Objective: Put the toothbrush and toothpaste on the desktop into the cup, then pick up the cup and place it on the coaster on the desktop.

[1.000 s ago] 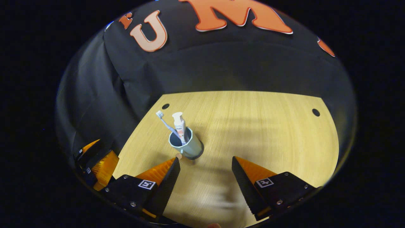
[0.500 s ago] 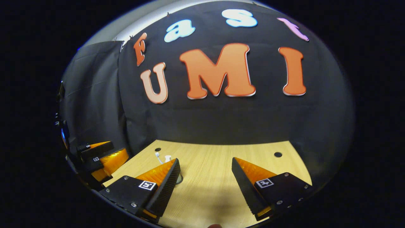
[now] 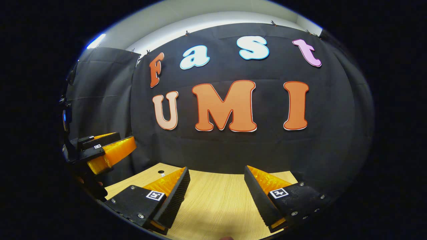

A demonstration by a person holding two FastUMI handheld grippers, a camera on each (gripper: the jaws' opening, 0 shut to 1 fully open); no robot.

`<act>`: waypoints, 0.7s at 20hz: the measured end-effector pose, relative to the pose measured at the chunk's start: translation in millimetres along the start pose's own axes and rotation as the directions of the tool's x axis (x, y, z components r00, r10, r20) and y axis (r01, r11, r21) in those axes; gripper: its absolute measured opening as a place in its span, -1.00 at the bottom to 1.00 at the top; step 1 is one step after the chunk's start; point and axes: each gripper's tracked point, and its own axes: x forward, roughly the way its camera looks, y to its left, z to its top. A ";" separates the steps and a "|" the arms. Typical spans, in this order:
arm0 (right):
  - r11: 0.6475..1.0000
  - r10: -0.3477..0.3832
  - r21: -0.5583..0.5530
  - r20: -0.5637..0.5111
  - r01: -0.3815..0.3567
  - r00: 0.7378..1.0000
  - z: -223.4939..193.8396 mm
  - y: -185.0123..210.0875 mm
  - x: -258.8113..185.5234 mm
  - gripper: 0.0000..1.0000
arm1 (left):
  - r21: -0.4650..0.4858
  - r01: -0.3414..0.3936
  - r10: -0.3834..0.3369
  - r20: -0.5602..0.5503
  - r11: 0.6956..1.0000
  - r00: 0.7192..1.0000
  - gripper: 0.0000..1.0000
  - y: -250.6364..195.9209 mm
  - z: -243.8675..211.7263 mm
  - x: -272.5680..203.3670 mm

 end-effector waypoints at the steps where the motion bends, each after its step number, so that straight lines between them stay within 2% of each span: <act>1: 1.000 0.002 -0.010 0.010 -0.002 1.000 0.7 0.3 -3.7 0.97 | 0.012 -0.003 0.003 0.021 1.000 1.000 0.97 -1.0 1.7 -0.8; 5: 0.999 -0.012 -0.042 0.038 0.014 0.999 0.8 -1.6 -12.0 0.97 | 0.041 -0.013 0.010 0.071 0.999 0.997 1.00 -7.9 5.3 -10.1; 14: 0.999 -0.020 -0.032 0.019 0.020 1.000 -5.2 -3.9 -12.3 0.97 | 0.024 -0.034 0.033 0.063 0.999 0.997 1.00 -3.8 3.0 -21.0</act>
